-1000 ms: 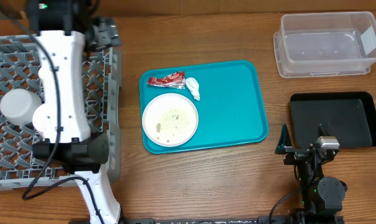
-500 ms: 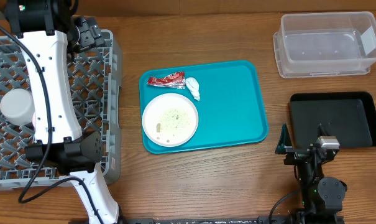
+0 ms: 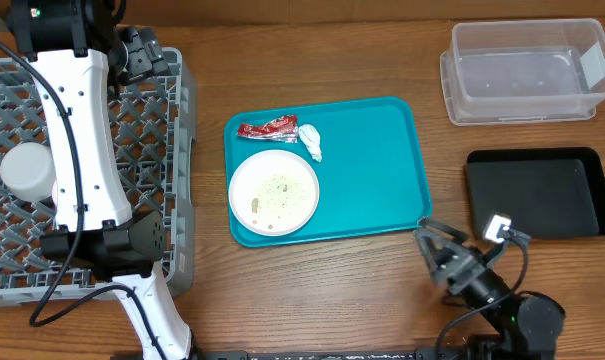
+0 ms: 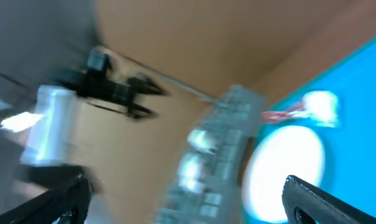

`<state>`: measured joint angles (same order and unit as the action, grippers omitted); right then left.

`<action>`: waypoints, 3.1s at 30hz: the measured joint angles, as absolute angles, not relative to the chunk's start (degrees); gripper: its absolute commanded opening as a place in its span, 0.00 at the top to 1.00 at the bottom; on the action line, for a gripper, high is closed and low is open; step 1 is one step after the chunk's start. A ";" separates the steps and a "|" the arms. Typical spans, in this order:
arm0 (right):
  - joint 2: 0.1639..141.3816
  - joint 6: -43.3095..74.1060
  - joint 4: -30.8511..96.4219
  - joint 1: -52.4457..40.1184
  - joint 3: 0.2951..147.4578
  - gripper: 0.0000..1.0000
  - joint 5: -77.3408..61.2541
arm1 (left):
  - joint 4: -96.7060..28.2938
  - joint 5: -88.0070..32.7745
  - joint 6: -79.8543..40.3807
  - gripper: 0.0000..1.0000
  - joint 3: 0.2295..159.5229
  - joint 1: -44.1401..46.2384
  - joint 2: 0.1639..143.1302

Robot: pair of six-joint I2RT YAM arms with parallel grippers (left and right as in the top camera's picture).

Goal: Sort waste into correct bins and load items into the dishwasher

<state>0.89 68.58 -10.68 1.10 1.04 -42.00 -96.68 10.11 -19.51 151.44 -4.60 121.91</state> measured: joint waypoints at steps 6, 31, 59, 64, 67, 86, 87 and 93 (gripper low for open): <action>0.54 84.66 -24.58 1.10 3.14 0.01 -35.77 | -96.68 10.11 -19.42 0.00 151.44 -4.60 121.91; 81.25 29.61 54.68 -24.91 92.03 0.00 -13.19 | -96.71 10.11 -19.33 0.00 151.44 -4.60 121.95; 118.26 28.27 38.94 -31.86 94.21 0.33 5.30 | -96.71 10.11 -19.35 0.00 151.44 -4.60 121.95; 122.41 28.29 37.41 -31.88 94.21 0.33 4.45 | -96.71 10.11 -19.33 0.00 151.44 -4.60 121.95; 123.61 28.25 36.91 -31.88 94.21 0.33 3.70 | -96.71 10.11 -19.35 0.00 151.44 -4.60 121.95; 128.09 28.03 33.12 -32.29 94.17 0.65 2.98 | -96.68 10.11 -19.33 0.00 151.44 -4.60 121.95; 128.11 28.14 33.34 -32.32 94.17 0.71 3.33 | -96.68 10.11 -19.35 0.00 151.44 -4.60 121.95; 128.14 28.12 36.77 -32.34 94.87 0.92 4.67 | -96.68 10.11 -19.33 0.00 151.44 -4.60 121.95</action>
